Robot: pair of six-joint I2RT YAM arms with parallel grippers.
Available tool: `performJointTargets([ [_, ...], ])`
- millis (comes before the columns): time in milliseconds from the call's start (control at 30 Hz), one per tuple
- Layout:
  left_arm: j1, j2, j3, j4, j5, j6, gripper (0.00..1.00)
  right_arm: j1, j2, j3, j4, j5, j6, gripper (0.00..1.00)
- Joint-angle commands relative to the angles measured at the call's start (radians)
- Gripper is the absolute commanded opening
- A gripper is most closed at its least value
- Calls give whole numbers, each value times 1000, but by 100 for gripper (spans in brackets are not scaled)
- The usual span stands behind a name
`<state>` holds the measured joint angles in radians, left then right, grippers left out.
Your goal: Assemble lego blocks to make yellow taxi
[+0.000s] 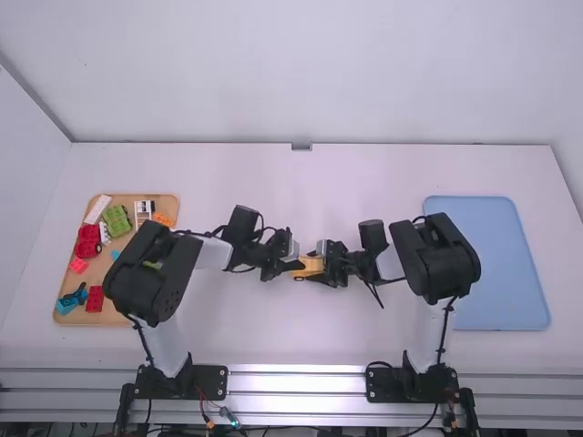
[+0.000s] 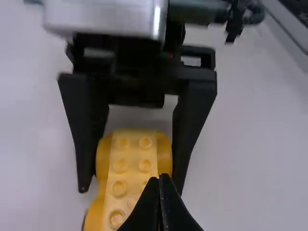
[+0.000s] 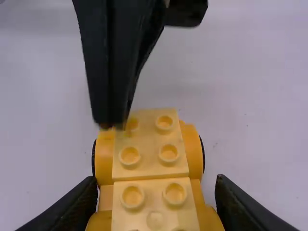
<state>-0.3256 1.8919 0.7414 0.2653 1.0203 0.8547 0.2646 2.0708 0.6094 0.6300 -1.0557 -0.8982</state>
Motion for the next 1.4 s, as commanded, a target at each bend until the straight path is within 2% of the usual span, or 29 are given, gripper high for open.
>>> performJointTargets([
  [0, 2, 43, 0, 3, -47, -43, 2, 4, 16, 0, -8, 4, 12, 46],
  [233, 4, 117, 0, -6, -150, -54, 2, 3, 16, 0, -8, 5, 12, 46],
  [433, 8, 114, 0, 43, -70, -56, 2, 3, 16, 0, -8, 5, 11, 46],
  [500, 26, 81, 0, 61, -19, -70, 2, 3, 16, 1, -9, 5, 12, 46],
  [667, 130, -120, 1, 64, 134, -111, 2, 3, 16, 0, -7, 6, 12, 46],
  [700, 166, -174, 0, 58, 158, -114, 10, 3, 16, 1, -9, 5, 13, 47],
  [733, 193, -213, 0, 53, 161, -138, 29, 3, 16, 1, -8, 5, 12, 47],
  [767, 209, -237, 0, 51, 158, -160, 42, 3, 16, 0, -8, 5, 12, 48],
  [800, 233, -268, 0, 46, 141, -199, 59, 4, 16, 0, -5, 5, 12, 49],
  [833, 262, -311, 0, 35, 85, -271, 99, 3, 16, 0, -6, 5, 12, 54],
  [867, 287, -343, 0, 18, 13, -346, 99, 3, 11, 0, -8, 11, 25, 65],
  [900, 289, -346, 0, 15, 5, -354, 99, 3, 10, 0, -8, 13, 30, 67],
  [933, 307, -365, 0, -7, -46, -417, 99, 4, 2, 2, -8, 31, 68, 77],
  [1000, 329, -385, 0, -45, -102, -499, 99, 8, -18, 8, -14, 83, 122, 91],
  [1067, 343, -396, 0, -74, -143, -554, 99, 21, -40, 4, -24, 117, 129, 98],
  [1167, 359, -401, 0, -101, -185, -581, 99, 35, -114, -13, -91, 183, 105, 99],
  [1333, 401, -402, 2, -127, -264, -656, 99, 55, -332, -18, -376, 407, 95, 99],
  [1367, 414, -402, 6, -140, -314, -717, 99, 59, -404, -14, -484, 462, 58, 99],
])
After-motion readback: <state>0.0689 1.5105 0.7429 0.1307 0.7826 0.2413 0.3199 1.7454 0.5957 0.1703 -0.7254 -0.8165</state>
